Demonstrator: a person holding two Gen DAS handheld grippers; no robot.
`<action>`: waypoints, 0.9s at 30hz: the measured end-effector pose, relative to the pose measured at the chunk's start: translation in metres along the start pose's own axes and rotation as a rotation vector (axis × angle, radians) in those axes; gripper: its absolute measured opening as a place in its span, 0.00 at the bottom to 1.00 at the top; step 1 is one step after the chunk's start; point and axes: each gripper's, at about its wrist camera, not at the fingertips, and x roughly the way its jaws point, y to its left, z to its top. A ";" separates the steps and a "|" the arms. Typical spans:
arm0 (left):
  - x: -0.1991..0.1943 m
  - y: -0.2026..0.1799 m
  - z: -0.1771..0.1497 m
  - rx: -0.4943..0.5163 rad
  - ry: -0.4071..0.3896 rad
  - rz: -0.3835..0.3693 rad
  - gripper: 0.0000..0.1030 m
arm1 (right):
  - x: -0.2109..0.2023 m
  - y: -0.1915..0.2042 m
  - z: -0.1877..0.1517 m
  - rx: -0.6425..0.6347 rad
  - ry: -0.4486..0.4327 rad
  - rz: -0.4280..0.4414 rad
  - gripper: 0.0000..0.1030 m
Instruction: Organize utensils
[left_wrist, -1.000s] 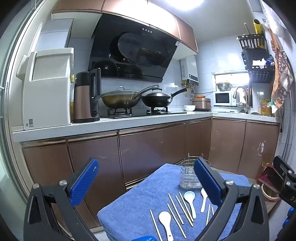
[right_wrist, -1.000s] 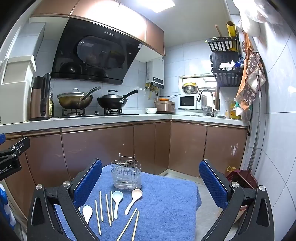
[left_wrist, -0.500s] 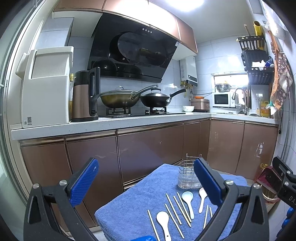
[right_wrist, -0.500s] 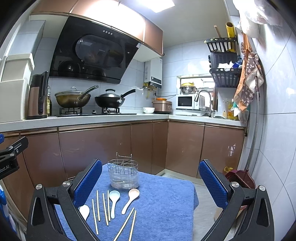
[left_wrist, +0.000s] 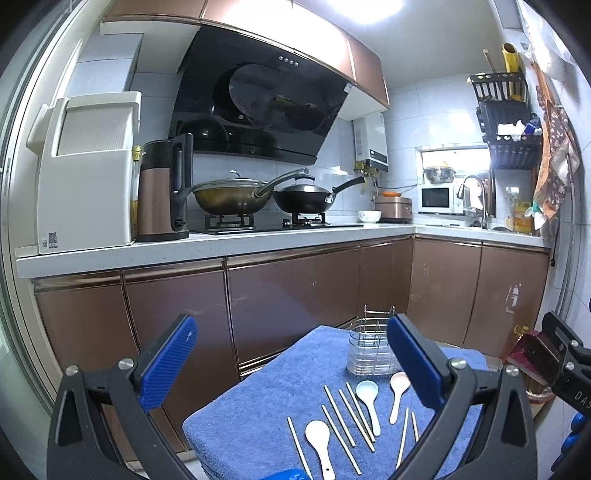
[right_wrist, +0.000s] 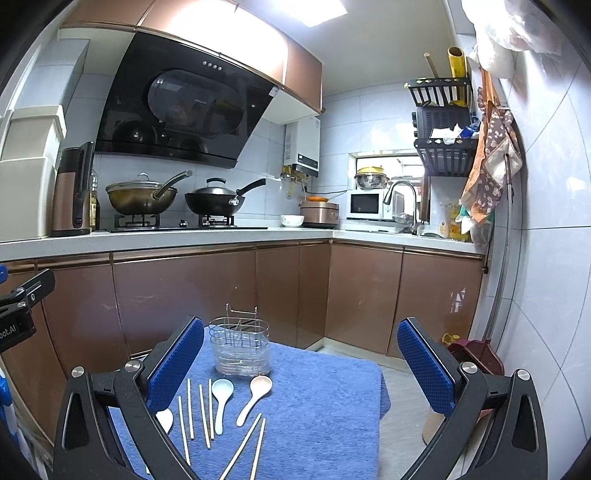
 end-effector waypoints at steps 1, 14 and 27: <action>0.001 0.000 0.000 -0.008 0.000 -0.003 1.00 | 0.000 0.000 0.000 0.000 0.000 -0.001 1.00; 0.004 0.006 0.005 -0.052 0.038 -0.066 1.00 | 0.004 -0.001 -0.001 0.004 0.005 -0.005 1.00; 0.008 0.014 0.005 -0.079 0.022 -0.007 1.00 | 0.009 -0.004 0.000 0.006 0.005 -0.005 1.00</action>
